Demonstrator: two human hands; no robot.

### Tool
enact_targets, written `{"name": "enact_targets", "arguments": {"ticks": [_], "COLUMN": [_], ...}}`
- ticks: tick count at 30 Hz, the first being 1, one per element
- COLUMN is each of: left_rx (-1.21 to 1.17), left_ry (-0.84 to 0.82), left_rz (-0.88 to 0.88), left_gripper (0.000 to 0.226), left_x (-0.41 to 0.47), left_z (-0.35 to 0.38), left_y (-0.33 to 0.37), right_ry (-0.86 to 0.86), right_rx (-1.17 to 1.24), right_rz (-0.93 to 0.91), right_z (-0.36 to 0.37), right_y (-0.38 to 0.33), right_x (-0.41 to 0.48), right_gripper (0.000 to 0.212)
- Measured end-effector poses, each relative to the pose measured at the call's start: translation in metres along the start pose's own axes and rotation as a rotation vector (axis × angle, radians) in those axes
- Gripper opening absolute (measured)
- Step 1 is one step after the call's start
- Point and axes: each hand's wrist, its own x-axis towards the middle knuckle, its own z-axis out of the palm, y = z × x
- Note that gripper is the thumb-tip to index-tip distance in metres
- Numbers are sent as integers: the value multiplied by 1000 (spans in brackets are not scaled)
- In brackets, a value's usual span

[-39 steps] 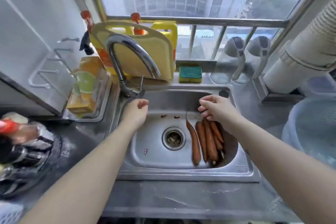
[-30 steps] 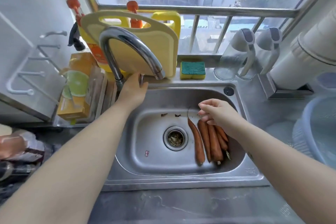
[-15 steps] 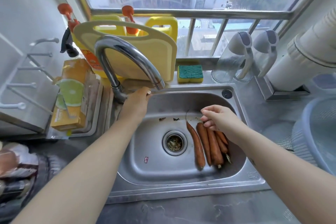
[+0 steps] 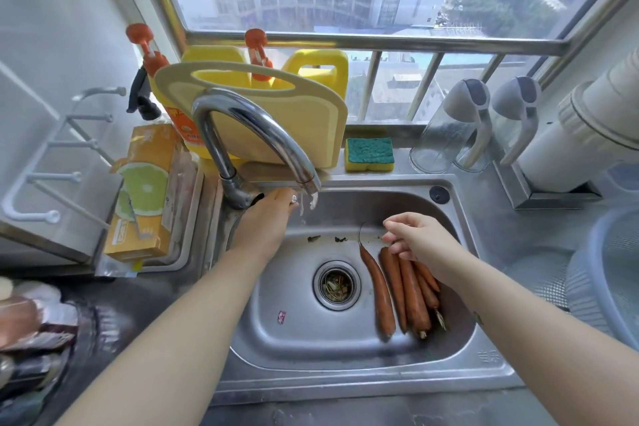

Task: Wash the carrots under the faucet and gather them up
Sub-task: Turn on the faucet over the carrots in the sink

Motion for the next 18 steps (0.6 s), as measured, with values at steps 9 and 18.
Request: {"name": "enact_targets", "arguments": {"ticks": [9, 18], "left_rx": [-310, -202], "left_ry": [231, -288], "left_rz": [-156, -256], "left_gripper": [36, 25], "left_x": [-35, -73], "left_z": [9, 60], "left_y": [-15, -10], "right_ry": [-12, -31], "right_rx": [-157, -1037], "right_rz": [115, 36], "right_z": [5, 39], "right_y": [40, 130], "right_x": [16, 44], "right_gripper": [16, 77]}}
